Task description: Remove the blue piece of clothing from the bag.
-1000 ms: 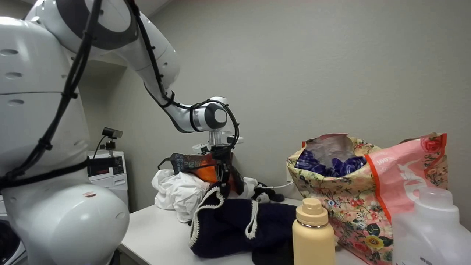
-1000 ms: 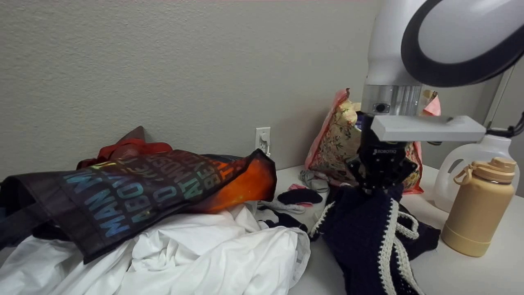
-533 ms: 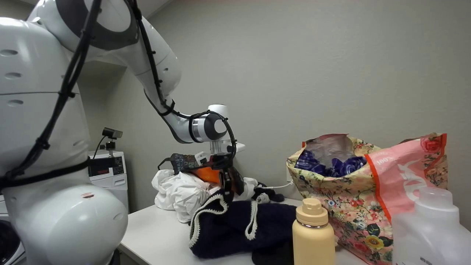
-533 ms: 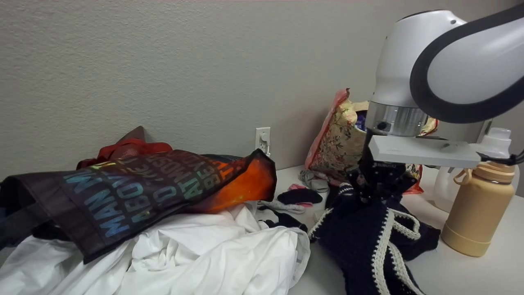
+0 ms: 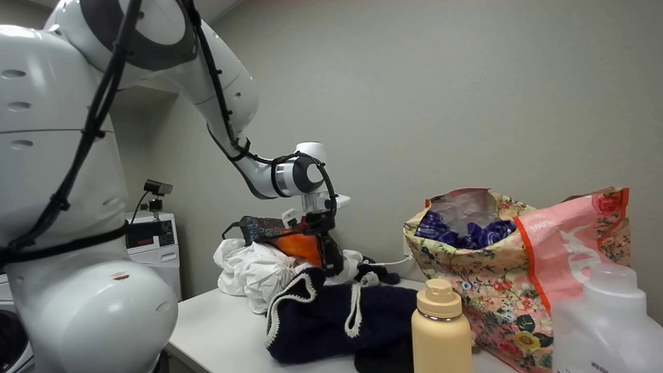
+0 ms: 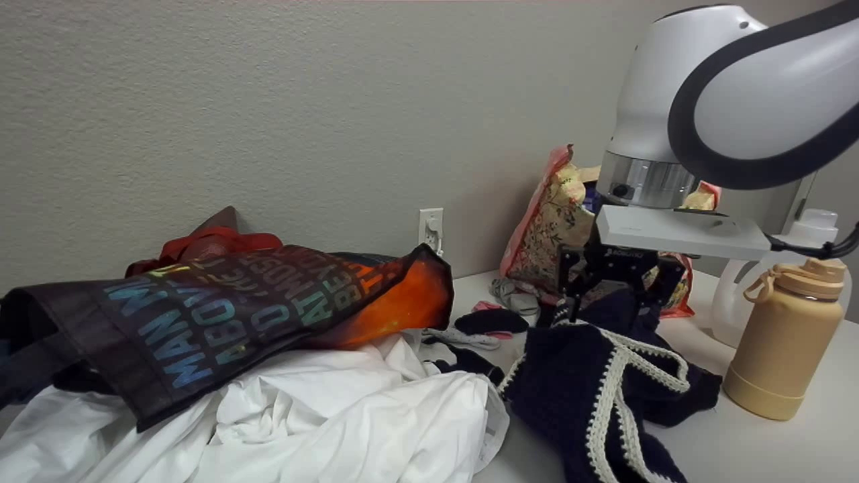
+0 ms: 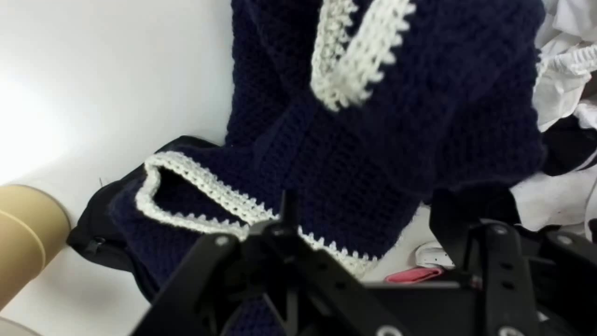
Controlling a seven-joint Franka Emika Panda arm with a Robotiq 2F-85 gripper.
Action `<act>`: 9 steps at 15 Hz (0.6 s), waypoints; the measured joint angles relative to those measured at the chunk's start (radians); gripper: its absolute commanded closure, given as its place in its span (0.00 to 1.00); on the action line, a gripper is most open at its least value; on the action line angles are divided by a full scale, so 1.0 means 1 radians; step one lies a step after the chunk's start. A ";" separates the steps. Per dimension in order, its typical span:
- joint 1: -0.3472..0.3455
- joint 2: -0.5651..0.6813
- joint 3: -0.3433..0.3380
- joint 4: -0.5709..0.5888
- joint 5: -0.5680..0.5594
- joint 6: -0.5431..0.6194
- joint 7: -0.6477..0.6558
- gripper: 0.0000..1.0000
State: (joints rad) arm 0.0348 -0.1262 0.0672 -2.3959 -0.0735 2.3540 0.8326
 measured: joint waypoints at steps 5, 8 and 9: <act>-0.024 0.047 -0.014 0.142 -0.020 -0.124 0.000 0.00; -0.032 0.065 -0.025 0.241 -0.027 -0.191 0.000 0.00; -0.033 0.069 -0.028 0.270 -0.029 -0.209 0.000 0.00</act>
State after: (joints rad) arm 0.0018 -0.0577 0.0390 -2.1263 -0.1027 2.1449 0.8325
